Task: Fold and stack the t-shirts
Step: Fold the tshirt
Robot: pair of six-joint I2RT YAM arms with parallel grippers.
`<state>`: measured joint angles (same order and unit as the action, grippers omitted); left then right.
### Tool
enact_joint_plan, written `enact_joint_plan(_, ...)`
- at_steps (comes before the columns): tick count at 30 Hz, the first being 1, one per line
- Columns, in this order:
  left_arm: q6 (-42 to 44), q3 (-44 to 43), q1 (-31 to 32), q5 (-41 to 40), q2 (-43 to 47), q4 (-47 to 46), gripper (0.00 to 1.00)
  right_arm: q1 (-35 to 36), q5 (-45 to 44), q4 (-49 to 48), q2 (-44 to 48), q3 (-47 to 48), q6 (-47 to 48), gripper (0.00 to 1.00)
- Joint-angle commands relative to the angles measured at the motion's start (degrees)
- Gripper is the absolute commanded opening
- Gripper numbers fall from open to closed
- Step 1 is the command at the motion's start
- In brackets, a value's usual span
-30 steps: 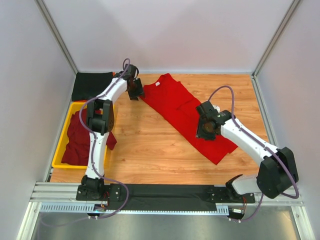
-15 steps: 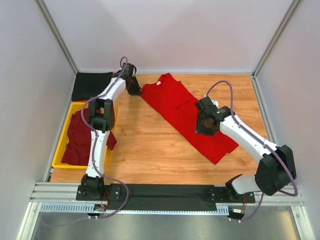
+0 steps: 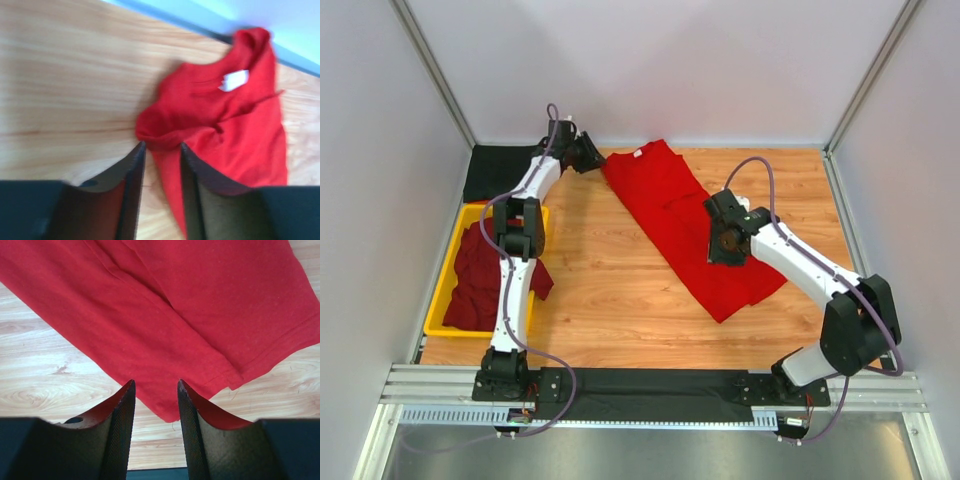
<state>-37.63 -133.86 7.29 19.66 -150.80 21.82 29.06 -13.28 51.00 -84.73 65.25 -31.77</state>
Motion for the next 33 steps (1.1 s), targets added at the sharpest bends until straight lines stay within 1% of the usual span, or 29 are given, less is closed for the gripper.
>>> enact_joint_plan(1,-1.49,1.83,0.27,5.83,6.2,-7.06,0.48,-0.41,-1.23,-2.92,-0.79,0.84,2.94,0.41)
enact_joint_plan(2,-1.4,6.98,0.27,5.65,8.31,-7.23,0.5,-0.41,-0.09,-3.88,-0.53,-1.07,3.9,0.41)
enact_joint_plan(3,-1.22,9.99,0.27,5.13,10.51,-8.02,0.51,-0.41,0.7,-4.59,-0.35,-2.05,4.26,0.41)
enact_joint_plan(4,-0.87,15.59,0.27,4.95,14.88,-8.29,0.52,-0.41,1.32,-5.64,0.0,-3.19,4.43,0.41)
enact_joint_plan(6,-0.61,20.29,0.36,4.6,18.95,-8.73,0.53,-0.14,2.29,-7.23,0.53,-7.39,3.74,0.41)
enact_joint_plan(7,-0.34,23.53,0.36,3.99,22.19,-7.42,0.53,-0.06,2.73,-8.45,0.53,-8.9,2.51,0.4)
enact_joint_plan(10,0.01,28.98,0.44,2.67,27.83,-4.52,0.54,1.26,2.73,-11.35,0.53,-13.48,0.57,0.4)
enact_joint_plan(14,0.45,34.71,0.97,-0.67,33.63,0.4,0.54,4.24,2.12,-11.63,0.18,-16.82,-3.64,0.38)
enact_joint_plan(15,0.8,35.77,1.15,-2.68,35.82,3.11,0.54,5.99,1.94,-11.63,0.53,-17.44,-5.57,0.38)
enact_joint_plan(17,1.5,39.98,2.02,-5.67,38.2,4.54,0.53,8.54,2.46,-12.24,1.32,-19.19,-7.68,0.38)
enact_joint_plan(18,1.42,41.65,2.46,-6.47,40.65,5.76,0.53,9.52,2.99,-12.5,1.67,-19.63,-9.52,0.38)
enact_joint_plan(19,1.07,45.32,3.25,-6.91,41.98,5.95,0.53,10.48,3.6,-13.03,2.19,-20.16,-10.41,0.38)
enact_joint_plan(21,0.36,49.38,4.66,-7.0,45.66,5.51,0.53,13.65,4.05,-13.12,2.46,-20.34,-12.17,0.38)
enact_joint_plan(22,0.36,52.88,6.67,-7.44,46.82,5.42,0.53,14.53,4.22,-12.77,3.07,-20.17,-13.57,0.38)
enact_joint_plan(24,0.01,56.41,9.39,-8.23,50.06,5.77,0.52,16.98,4.14,-11.72,4.04,-19.03,-14.72,0.39)
enact_joint_plan(25,-0.43,60.17,12.72,-8.23,51.12,5.43,0.52,17.43,4.05,-9.89,5.52,-18.41,-15.6,0.39)
enact_joint_plan(26,-0.95,62.21,14.66,-8.15,52.18,4.81,0.52,17.78,3.7,-8.83,6.5,-17.1,-15.78,0.39)
enact_joint_plan(27,-2.61,63.97,16.77,-8.84,54.02,3.68,0.52,17.79,3.61,-7.77,8.77,-16.39,-15.78,0.39)
enact_joint_plan(28,-4.02,67.38,21.06,-9.28,54.82,2.88,0.52,17.79,2.22,-5.32,10.18,-15.34,-15.95,0.4)
enact_joint_plan(29,-5.43,68.9,23.27,-9.38,55.52,0.7,0.52,17.79,1.42,-3.91,11.5,-14.37,-15.78,0.4)
enact_joint_plan(30,-8.92,70.22,25.38,-9.64,56.75,-0.28,0.51,17.61,0.46,-2.59,14.21,-12.1,-15.52,0.4)
enact_joint_plan(31,-10.35,72.23,29.76,-10.08,57.28,-1.42,0.51,17.35,-1.56,0.3,15.55,-10.86,-15.34,0.4)
enact_joint_plan(33,-13.33,72.78,34.0,-13.93,58.07,-2.05,0.51,15.51,-3.06,3.21,19.31,-7.1,-14.55,0.41)
